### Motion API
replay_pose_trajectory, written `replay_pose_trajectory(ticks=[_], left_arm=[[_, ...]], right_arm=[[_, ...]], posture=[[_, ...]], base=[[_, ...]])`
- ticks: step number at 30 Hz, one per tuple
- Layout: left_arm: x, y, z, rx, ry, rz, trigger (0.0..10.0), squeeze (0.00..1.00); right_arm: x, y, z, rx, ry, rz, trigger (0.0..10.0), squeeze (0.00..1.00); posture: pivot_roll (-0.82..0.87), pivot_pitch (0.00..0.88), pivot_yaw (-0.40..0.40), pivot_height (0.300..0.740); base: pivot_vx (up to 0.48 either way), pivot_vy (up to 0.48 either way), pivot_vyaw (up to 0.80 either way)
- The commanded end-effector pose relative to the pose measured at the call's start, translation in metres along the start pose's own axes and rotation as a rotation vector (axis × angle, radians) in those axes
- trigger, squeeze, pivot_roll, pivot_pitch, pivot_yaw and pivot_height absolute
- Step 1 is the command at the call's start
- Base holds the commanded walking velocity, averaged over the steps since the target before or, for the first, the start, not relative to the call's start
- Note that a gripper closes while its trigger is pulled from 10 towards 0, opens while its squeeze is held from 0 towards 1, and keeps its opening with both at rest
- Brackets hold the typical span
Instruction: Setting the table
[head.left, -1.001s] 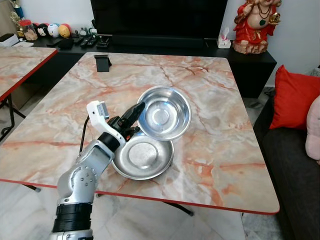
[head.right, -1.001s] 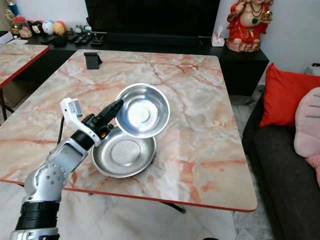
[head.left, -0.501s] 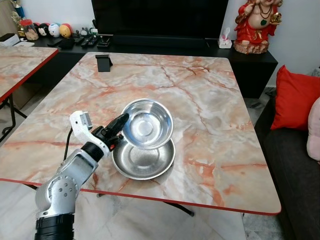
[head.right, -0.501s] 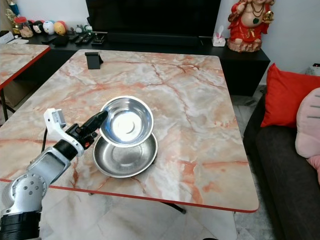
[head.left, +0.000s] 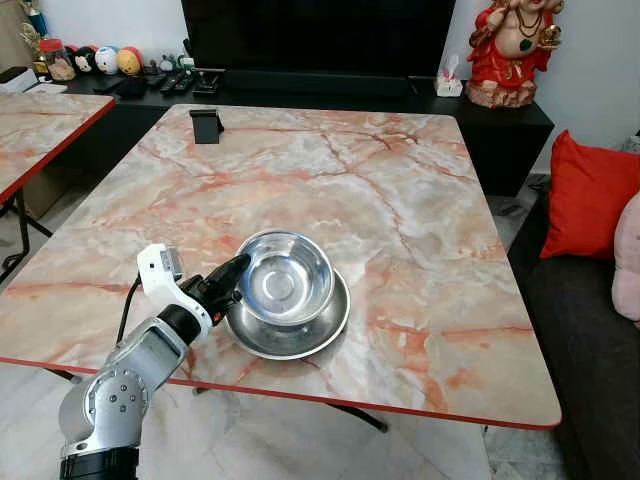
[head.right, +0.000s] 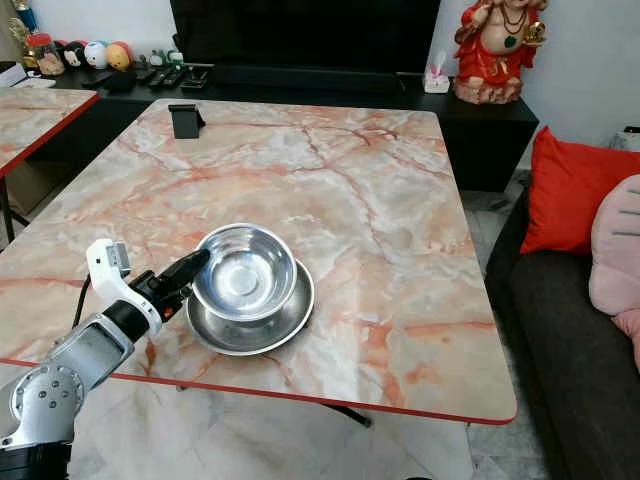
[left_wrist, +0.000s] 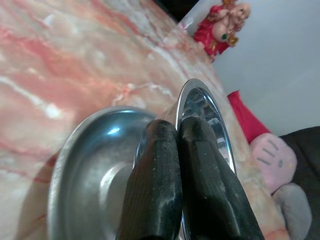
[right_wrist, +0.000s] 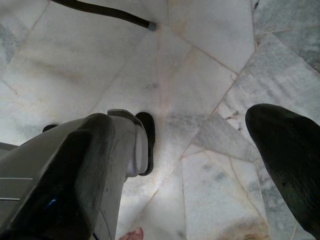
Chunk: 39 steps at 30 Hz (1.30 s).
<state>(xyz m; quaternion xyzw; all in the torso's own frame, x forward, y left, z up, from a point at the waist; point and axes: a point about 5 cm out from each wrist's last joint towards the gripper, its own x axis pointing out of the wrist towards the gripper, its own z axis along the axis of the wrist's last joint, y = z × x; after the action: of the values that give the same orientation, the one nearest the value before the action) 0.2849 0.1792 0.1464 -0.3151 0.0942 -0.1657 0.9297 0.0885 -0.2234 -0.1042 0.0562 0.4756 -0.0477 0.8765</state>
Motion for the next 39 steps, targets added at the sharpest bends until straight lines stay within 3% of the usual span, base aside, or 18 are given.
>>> replay_pose_trajectory(ticks=[1, 30, 31, 32, 33, 34, 39], left_arm=[[-0.001, -0.001, 0.000, 0.027, 0.020, 0.010, 10.0, 0.00], [0.008, 0.011, -0.021, 0.016, 0.067, 0.096, 10.0, 0.00], [0.007, 0.013, -0.022, 0.018, 0.073, 0.103, 10.0, 0.42], [0.007, 0.013, -0.022, 0.024, 0.076, 0.108, 10.0, 0.60], [0.007, 0.014, -0.022, 0.028, 0.078, 0.112, 10.0, 0.60], [0.007, 0.014, -0.023, 0.037, 0.080, 0.109, 10.0, 1.00], [0.008, 0.014, -0.024, 0.057, 0.083, 0.118, 10.0, 0.98]], right_arm=[[-0.001, -0.002, -0.003, 0.014, 0.009, -0.015, 10.0, 0.00], [-0.001, -0.003, -0.003, 0.014, 0.008, -0.016, 10.0, 0.00], [-0.002, -0.003, -0.003, 0.016, 0.008, -0.017, 10.0, 0.00], [-0.002, -0.003, -0.003, 0.016, 0.008, -0.017, 10.0, 0.00], [-0.001, -0.003, -0.003, 0.016, 0.008, -0.017, 10.0, 0.00], [-0.001, -0.002, -0.003, 0.015, 0.008, -0.016, 10.0, 0.00], [-0.001, -0.002, -0.003, 0.015, 0.008, -0.015, 10.0, 0.00]], posture=[[0.04, 0.000, -0.029, 0.740], [0.03, 0.000, -0.031, 0.740], [0.03, 0.000, -0.031, 0.740], [0.03, 0.000, -0.031, 0.740], [0.03, 0.000, -0.031, 0.740], [0.03, 0.000, -0.031, 0.740], [0.03, 0.000, -0.031, 0.740]], base=[[0.000, 0.000, 0.00], [0.000, 0.000, 0.00], [0.000, 0.000, 0.00], [0.000, 0.000, 0.00], [0.000, 0.000, 0.00], [0.000, 0.000, 0.00], [0.000, 0.000, 0.00]])
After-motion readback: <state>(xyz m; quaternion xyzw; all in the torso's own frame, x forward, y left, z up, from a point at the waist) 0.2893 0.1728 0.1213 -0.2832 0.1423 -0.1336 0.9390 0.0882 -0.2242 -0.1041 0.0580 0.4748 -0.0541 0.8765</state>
